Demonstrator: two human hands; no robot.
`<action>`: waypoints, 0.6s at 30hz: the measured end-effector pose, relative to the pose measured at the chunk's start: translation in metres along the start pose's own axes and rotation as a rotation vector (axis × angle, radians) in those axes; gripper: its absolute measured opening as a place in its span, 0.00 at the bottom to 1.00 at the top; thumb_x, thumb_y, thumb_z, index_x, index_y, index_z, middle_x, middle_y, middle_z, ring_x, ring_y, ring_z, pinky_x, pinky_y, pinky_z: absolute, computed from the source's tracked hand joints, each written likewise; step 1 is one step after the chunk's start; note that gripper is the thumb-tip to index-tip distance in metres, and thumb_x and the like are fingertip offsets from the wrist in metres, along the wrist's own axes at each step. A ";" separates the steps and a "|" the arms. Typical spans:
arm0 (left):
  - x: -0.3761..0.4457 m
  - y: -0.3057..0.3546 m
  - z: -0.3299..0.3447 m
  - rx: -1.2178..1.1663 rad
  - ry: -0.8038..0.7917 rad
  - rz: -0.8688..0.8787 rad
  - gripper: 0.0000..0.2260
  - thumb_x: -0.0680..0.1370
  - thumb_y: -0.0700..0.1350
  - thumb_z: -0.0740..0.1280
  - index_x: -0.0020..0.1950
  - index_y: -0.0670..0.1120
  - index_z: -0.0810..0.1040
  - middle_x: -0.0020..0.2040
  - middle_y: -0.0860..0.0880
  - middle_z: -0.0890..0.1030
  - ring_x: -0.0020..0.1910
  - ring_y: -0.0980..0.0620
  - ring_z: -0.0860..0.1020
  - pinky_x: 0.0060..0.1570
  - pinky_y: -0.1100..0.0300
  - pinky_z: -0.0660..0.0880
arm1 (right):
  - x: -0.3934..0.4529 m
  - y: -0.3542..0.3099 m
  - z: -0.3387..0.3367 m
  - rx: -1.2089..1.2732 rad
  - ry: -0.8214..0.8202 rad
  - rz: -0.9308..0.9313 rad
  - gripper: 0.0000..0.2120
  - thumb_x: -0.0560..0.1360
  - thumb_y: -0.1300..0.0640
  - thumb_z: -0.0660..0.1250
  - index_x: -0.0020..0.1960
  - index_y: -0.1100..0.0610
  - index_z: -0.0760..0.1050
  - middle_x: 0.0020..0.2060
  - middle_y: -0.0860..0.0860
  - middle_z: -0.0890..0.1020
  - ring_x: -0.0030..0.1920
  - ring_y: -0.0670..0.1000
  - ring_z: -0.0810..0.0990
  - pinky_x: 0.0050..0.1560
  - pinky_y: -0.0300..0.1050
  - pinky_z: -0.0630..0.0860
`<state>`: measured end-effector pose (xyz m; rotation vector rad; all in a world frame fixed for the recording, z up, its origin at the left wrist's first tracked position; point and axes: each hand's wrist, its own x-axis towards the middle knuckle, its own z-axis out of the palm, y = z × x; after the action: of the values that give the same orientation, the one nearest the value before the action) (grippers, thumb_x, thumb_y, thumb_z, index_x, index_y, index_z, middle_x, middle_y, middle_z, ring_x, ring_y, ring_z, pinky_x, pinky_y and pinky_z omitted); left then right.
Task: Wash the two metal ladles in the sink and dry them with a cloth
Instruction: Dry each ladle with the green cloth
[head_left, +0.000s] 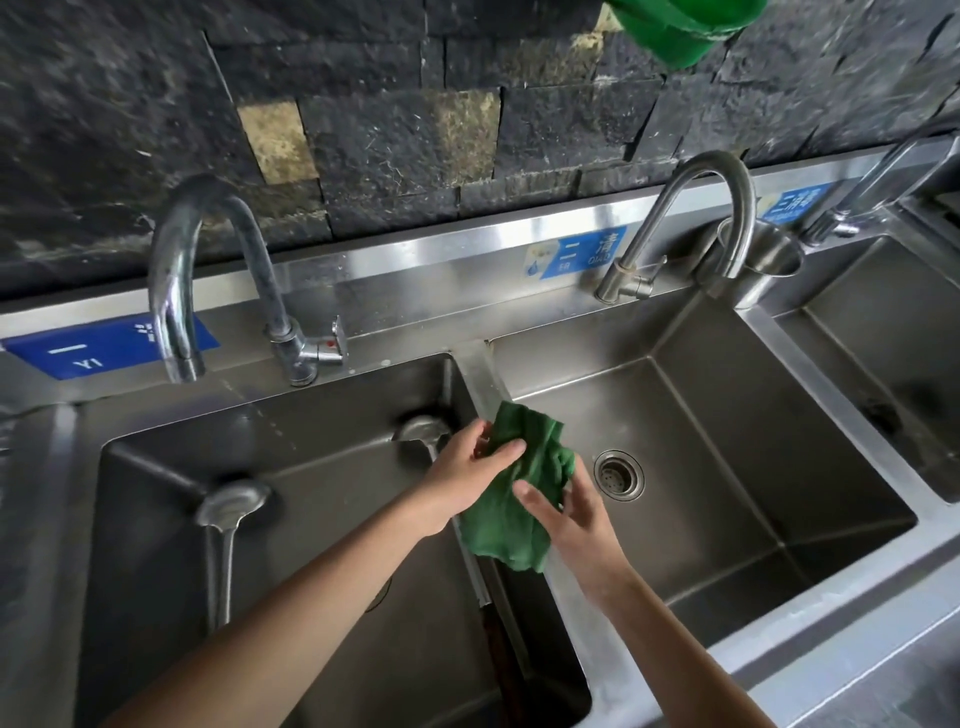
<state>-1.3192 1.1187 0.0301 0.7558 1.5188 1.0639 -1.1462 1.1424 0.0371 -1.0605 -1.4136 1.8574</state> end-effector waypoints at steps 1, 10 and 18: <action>-0.001 -0.002 0.000 -0.033 0.019 -0.021 0.09 0.74 0.59 0.71 0.49 0.58 0.79 0.52 0.47 0.84 0.53 0.49 0.83 0.58 0.46 0.80 | 0.002 0.004 0.001 -0.105 0.009 -0.032 0.23 0.79 0.66 0.70 0.71 0.57 0.72 0.61 0.57 0.83 0.63 0.57 0.82 0.62 0.53 0.80; -0.010 -0.028 0.006 -0.311 0.044 -0.254 0.08 0.79 0.47 0.70 0.58 0.50 0.79 0.59 0.45 0.83 0.58 0.46 0.82 0.60 0.41 0.78 | -0.004 0.023 0.020 -0.727 0.029 -0.091 0.35 0.81 0.55 0.67 0.77 0.32 0.53 0.62 0.29 0.74 0.61 0.36 0.76 0.58 0.27 0.69; -0.019 -0.035 0.010 -0.467 -0.022 -0.333 0.06 0.82 0.43 0.63 0.56 0.48 0.79 0.47 0.48 0.84 0.43 0.54 0.83 0.38 0.60 0.79 | -0.005 0.036 0.024 -0.906 0.165 -0.178 0.31 0.80 0.48 0.69 0.78 0.34 0.61 0.58 0.43 0.84 0.52 0.49 0.83 0.44 0.38 0.74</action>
<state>-1.3030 1.0900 0.0052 0.1820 1.2524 1.0907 -1.1630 1.1156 0.0065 -1.3775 -2.2174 0.9392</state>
